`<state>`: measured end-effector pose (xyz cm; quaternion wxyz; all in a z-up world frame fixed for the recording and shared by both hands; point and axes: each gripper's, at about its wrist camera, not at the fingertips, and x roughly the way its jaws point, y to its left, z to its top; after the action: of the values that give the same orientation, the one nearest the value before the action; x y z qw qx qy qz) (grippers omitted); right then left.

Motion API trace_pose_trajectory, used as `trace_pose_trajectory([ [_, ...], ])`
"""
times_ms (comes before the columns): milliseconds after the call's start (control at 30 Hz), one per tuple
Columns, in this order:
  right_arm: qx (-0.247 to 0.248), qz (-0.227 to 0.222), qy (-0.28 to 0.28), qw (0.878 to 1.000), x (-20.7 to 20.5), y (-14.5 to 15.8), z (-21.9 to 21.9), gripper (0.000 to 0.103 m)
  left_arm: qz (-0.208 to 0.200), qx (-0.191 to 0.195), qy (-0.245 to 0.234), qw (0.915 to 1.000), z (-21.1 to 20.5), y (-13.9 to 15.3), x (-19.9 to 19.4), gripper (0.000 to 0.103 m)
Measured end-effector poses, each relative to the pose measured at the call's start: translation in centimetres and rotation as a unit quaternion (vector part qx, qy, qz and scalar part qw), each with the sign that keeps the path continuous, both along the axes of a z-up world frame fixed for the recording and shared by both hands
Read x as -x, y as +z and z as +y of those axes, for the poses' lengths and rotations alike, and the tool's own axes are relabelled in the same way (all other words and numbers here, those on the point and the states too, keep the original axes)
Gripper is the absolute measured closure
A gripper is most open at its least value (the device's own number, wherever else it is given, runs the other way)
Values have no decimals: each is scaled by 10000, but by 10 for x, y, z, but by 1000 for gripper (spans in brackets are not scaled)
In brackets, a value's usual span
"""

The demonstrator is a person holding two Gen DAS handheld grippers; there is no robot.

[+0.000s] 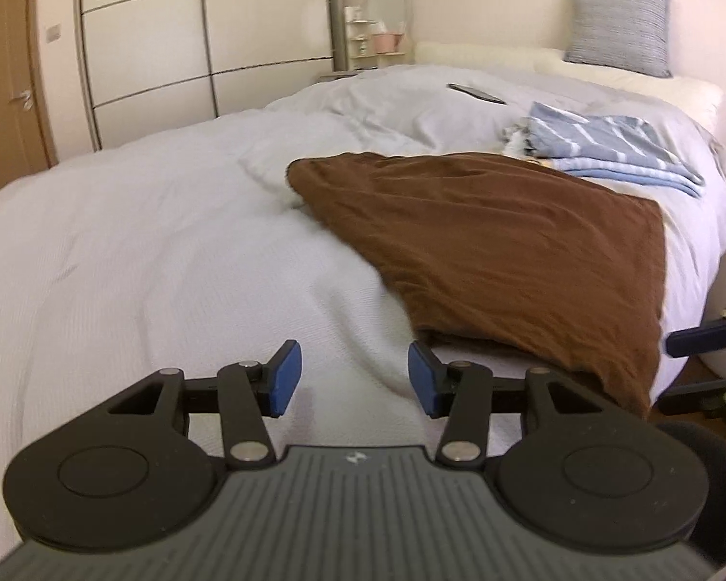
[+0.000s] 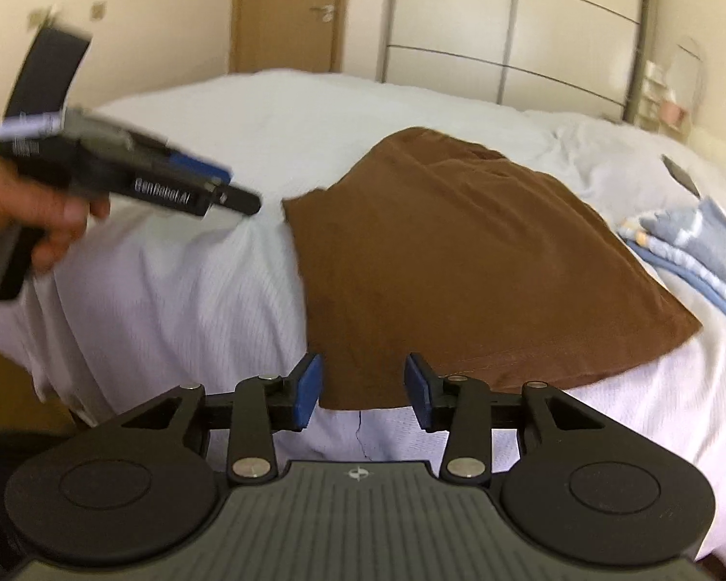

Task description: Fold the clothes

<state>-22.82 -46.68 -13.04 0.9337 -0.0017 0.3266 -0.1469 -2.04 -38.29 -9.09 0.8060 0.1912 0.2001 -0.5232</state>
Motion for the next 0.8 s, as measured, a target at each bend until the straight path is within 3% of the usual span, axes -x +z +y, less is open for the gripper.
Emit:
trace_pose_trajectory([
  [100,-111,23,21,9999,-6,-5,-5,76,-445,-41,-383,9983,0,0,17,56],
  [200,-361,-187,-60,9992,0,1,-11,76,-1211,-122,-1041,9871,2,-3,42,50],
  [300,-369,-291,-238,9986,11,6,-16,74,-2290,-398,-1936,9531,5,-19,74,42],
  [367,-374,-310,-388,9981,19,7,-19,70,-3146,-591,-2432,9156,4,-38,93,36],
  [433,-366,-319,-518,9975,26,8,-22,64,-3961,-766,-2815,8706,2,-57,110,36],
  [500,-359,-350,-645,9967,33,8,-24,57,-4453,-837,-3005,8393,-4,-71,119,35],
  [667,-457,-460,-920,9936,47,8,-33,55,-4972,-809,-3308,7980,-25,-87,134,35],
  [733,-441,-491,-994,9929,51,9,-35,55,-5042,-778,-3388,7905,-36,-90,138,39],
  [767,-406,-498,-1018,9927,52,10,-36,55,-5031,-771,-3428,7896,-41,-90,139,45],
  [800,-350,-501,-1042,9927,54,11,-37,52,-4934,-766,-3503,7924,-44,-88,140,65],
])
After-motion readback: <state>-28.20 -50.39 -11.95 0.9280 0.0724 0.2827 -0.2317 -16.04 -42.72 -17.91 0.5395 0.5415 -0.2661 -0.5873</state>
